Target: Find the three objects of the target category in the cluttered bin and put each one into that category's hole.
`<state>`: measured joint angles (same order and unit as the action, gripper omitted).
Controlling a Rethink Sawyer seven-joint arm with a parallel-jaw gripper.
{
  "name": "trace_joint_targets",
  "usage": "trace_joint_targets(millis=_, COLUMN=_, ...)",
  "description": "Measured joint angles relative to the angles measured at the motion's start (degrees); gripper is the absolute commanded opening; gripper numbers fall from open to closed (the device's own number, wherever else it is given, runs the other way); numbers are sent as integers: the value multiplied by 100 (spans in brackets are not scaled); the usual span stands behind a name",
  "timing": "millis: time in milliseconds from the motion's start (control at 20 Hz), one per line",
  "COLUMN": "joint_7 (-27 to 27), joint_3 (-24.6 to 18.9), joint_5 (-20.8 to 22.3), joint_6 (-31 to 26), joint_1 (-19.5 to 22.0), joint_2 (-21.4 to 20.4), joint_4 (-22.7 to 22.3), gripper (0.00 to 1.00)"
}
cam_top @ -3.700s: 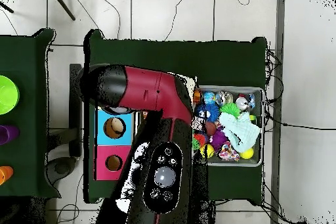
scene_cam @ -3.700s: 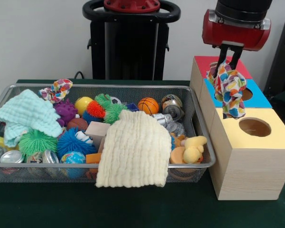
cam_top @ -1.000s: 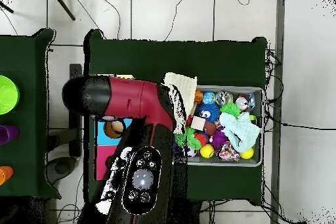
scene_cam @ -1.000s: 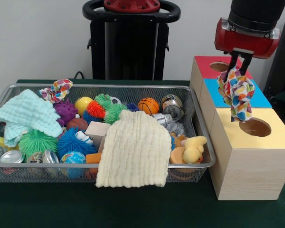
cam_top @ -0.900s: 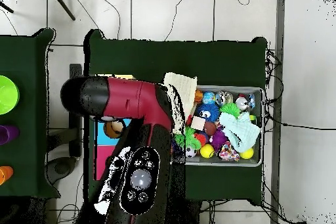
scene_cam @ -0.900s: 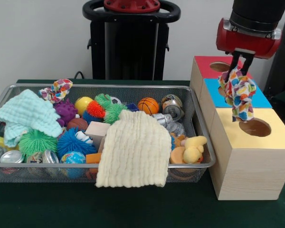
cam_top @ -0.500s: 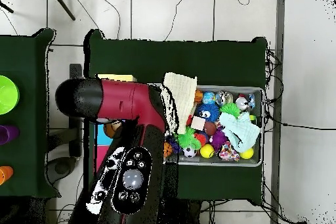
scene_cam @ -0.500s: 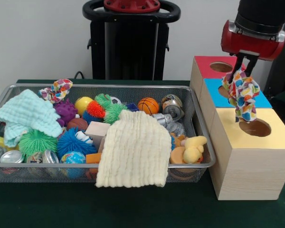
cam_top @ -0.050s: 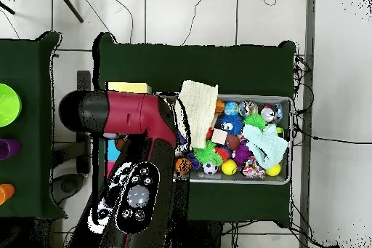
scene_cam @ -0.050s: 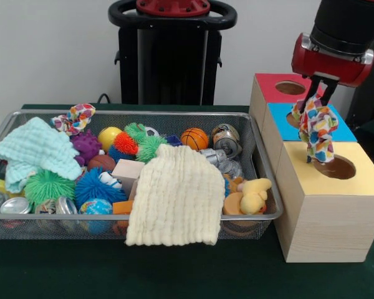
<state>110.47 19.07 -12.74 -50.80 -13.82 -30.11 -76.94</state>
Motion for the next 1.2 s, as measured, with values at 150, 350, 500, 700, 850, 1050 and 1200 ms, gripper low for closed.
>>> trace_joint_targets(millis=150, joint_7=25, joint_3=9, joint_5=0, joint_6=0, joint_1=-6, joint_2=40, joint_4=1, gripper=0)
trace_joint_targets(millis=350, joint_7=77, joint_3=81, joint_5=0, joint_6=0, joint_1=-46, joint_2=146, joint_4=29, gripper=0)
trace_joint_targets(millis=500, joint_7=176, joint_3=172, joint_5=-1, joint_6=1, joint_1=-119, joint_2=253, joint_4=77, gripper=0)
trace_joint_targets(millis=700, joint_7=248, joint_3=224, joint_5=-1, joint_6=0, joint_1=-186, joint_2=331, joint_4=126, gripper=0)
trace_joint_targets(millis=850, joint_7=308, joint_3=287, joint_5=-1, joint_6=0, joint_1=-257, joint_2=396, joint_4=180, gripper=0)
trace_joint_targets(millis=1050, joint_7=414, joint_3=326, joint_5=-1, joint_6=0, joint_1=-308, joint_2=452, joint_4=256, gripper=0)
trace_joint_targets(millis=1200, joint_7=436, joint_3=335, joint_5=-1, joint_6=0, joint_1=-309, joint_2=482, joint_4=308, gripper=0)
